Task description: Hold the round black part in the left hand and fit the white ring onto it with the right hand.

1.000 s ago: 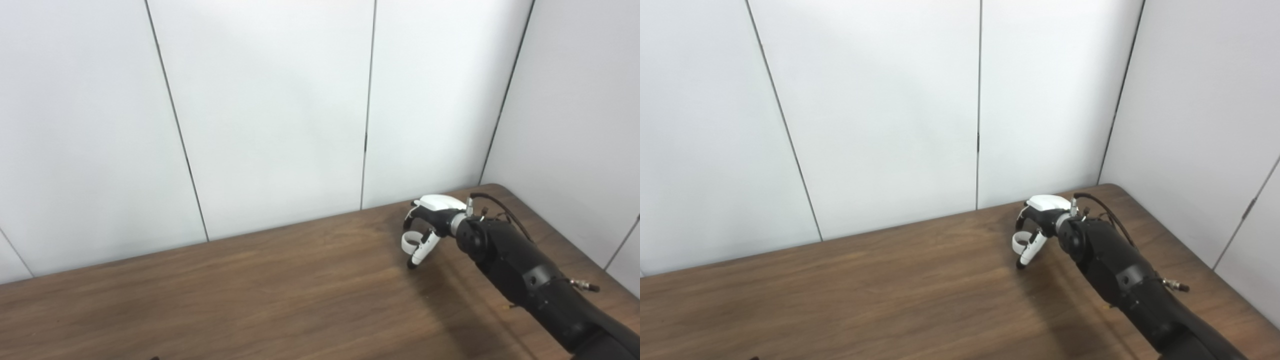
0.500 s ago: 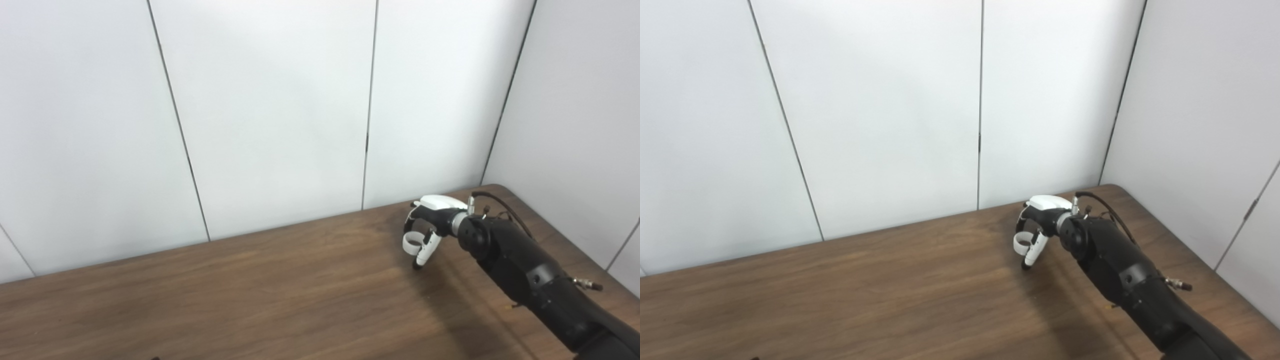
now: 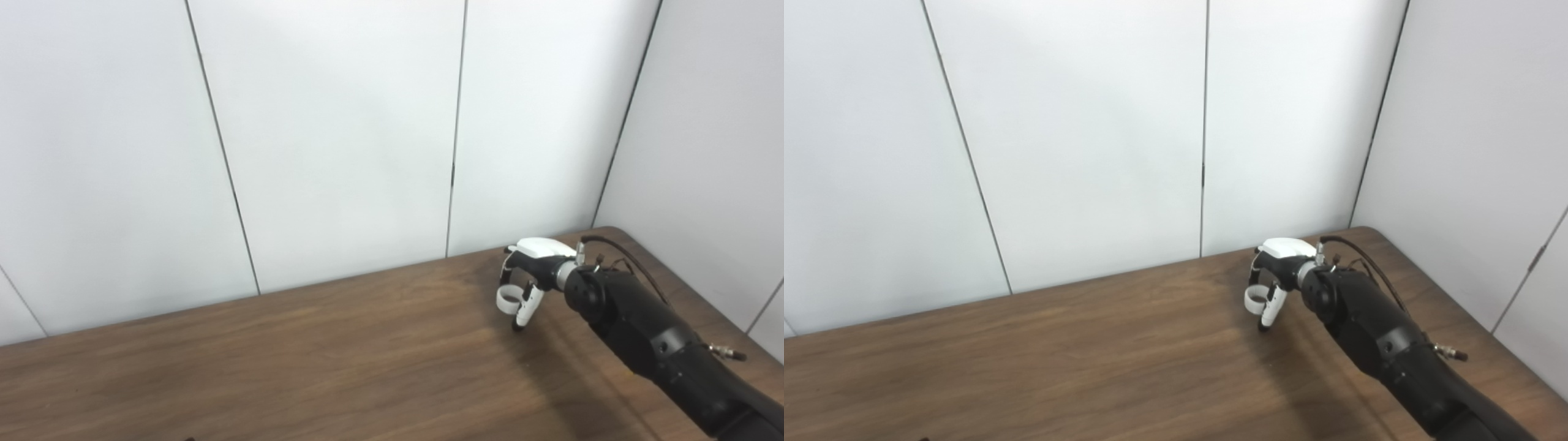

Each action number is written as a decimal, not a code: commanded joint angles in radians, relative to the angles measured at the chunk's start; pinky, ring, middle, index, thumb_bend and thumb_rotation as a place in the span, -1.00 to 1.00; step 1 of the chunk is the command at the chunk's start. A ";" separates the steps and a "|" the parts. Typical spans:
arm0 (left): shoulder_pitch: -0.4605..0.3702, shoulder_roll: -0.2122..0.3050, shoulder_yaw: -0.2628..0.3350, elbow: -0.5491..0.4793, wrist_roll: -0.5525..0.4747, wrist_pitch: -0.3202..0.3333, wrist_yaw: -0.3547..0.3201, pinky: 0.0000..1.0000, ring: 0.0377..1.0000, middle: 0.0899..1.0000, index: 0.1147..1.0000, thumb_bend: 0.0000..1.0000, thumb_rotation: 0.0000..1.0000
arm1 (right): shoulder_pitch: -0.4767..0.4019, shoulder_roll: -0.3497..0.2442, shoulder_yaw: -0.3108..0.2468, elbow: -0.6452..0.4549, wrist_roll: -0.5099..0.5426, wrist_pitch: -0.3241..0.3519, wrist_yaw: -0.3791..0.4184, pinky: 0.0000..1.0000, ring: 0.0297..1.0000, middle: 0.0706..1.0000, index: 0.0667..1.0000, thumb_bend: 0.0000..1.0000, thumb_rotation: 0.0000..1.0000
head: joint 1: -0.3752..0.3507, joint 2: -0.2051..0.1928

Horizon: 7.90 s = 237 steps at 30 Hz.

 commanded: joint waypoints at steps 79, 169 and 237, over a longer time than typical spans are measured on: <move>-0.207 -0.076 -0.124 0.138 0.113 0.081 0.009 1.00 0.98 0.67 -0.18 0.04 -0.92 | -0.070 -0.004 -0.063 -0.381 0.045 -0.143 0.114 0.72 0.95 0.75 -0.12 0.03 -0.76 | 0.085 0.032; -0.376 -0.262 -0.365 0.394 0.233 0.199 0.143 1.00 1.00 0.73 -0.18 0.04 -0.90 | -0.025 0.311 0.046 -0.501 0.081 -0.270 0.214 0.70 0.93 0.72 -0.12 0.03 -0.75 | 0.301 0.217; -0.373 -0.257 -0.344 0.374 0.223 0.196 0.131 1.00 1.00 0.71 -0.18 0.04 -0.90 | 0.066 0.317 0.063 -0.552 0.082 -0.147 0.280 0.76 1.00 0.98 0.54 0.97 -0.40 | 0.299 0.241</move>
